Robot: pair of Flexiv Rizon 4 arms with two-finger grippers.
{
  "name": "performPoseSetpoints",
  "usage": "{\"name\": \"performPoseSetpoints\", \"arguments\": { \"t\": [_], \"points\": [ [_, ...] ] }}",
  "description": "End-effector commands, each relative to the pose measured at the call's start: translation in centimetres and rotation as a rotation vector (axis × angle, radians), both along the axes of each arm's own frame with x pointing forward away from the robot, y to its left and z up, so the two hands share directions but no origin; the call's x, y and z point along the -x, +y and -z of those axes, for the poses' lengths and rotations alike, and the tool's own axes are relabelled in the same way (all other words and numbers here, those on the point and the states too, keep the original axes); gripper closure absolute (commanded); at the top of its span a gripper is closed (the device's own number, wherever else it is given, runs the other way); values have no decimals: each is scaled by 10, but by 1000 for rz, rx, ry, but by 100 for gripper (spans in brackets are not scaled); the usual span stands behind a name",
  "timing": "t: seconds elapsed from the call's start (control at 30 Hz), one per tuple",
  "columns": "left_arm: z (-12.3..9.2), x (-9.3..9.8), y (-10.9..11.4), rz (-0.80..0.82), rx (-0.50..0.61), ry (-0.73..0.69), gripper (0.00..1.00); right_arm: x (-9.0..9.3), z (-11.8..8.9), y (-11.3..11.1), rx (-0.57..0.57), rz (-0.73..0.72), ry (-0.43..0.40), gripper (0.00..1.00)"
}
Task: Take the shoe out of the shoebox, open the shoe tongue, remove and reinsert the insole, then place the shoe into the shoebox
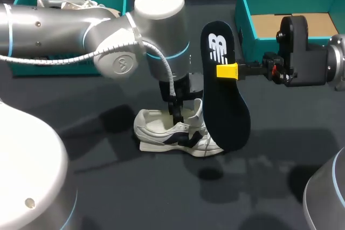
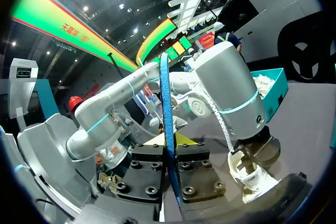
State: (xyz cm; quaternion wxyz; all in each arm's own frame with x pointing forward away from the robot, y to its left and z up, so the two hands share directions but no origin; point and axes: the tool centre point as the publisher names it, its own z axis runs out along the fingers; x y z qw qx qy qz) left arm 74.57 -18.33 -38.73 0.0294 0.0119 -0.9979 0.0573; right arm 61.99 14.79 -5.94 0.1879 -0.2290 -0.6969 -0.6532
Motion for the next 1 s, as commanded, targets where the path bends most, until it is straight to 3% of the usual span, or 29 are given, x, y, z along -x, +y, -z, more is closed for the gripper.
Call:
{"name": "performPoseSetpoints", "arguments": {
  "t": [0.03,0.27,0.53,0.77,0.9,1.0],
  "points": [
    [0,1,0,-2,-4,0,100,-1,0,2,1,0,1,100],
    [-9,4,3,17,4,8,100,-1,0,2,1,0,1,100],
    [-28,3,5,147,56,56,100,-1,0,2,1,0,1,100],
    [-49,4,5,478,71,47,100,-1,0,2,1,0,1,100],
    [-59,12,10,841,53,-34,100,-1,0,2,1,0,1,100],
    [-62,11,11,886,75,-51,100,-1,0,2,1,0,1,100]
  ]
}}
